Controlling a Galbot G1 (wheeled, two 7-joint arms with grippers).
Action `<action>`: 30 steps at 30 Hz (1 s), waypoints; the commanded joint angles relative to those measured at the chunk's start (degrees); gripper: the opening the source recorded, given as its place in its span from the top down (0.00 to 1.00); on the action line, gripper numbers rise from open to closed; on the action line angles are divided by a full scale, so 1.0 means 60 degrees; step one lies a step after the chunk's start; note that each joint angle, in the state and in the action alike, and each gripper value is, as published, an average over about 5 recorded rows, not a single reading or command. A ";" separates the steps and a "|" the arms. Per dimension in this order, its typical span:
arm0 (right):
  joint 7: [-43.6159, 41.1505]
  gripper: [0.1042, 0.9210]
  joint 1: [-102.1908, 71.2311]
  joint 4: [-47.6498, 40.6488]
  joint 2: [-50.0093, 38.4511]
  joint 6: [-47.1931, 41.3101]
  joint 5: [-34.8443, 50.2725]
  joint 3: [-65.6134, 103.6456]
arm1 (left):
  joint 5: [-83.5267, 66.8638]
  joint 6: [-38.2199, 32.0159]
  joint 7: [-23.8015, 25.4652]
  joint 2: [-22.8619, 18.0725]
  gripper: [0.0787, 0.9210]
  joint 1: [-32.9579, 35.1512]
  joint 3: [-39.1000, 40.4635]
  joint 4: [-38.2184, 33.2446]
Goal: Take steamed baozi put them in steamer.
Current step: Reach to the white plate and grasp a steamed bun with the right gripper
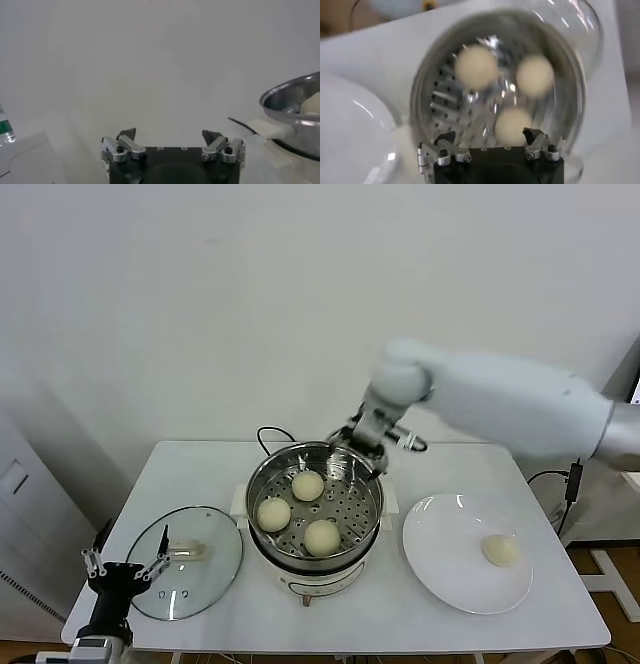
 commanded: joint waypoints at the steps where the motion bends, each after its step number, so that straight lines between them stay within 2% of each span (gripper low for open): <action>1: -0.0394 0.12 0.0006 -0.2168 -0.2290 -0.2099 0.1007 -0.0664 | 0.0156 0.0049 -0.0009 0.0050 0.12 -0.0092 0.0083 0.0014; 5: -0.0303 0.12 -0.1482 -0.1732 -0.3310 -0.1996 -0.0501 0.0138 | 0.0205 0.0119 -0.0022 0.0080 0.12 -0.0140 0.0153 -0.0043; 11: -0.0116 0.12 -0.4181 -0.1434 -0.3977 -0.1915 -0.1747 0.2000 | 0.0239 0.0143 -0.0029 0.0146 0.12 -0.0098 0.0149 -0.0042; 19: 0.0005 0.12 -0.5959 -0.1346 -0.4150 -0.1978 -0.2390 0.3292 | 0.0302 0.0190 -0.0032 0.0147 0.12 -0.0014 0.0154 -0.0146; 30: 0.0182 0.12 -0.6714 -0.1637 -0.3944 -0.2050 -0.2289 0.3961 | 0.0374 0.0262 -0.0042 0.0097 0.12 -0.0005 0.0208 -0.0238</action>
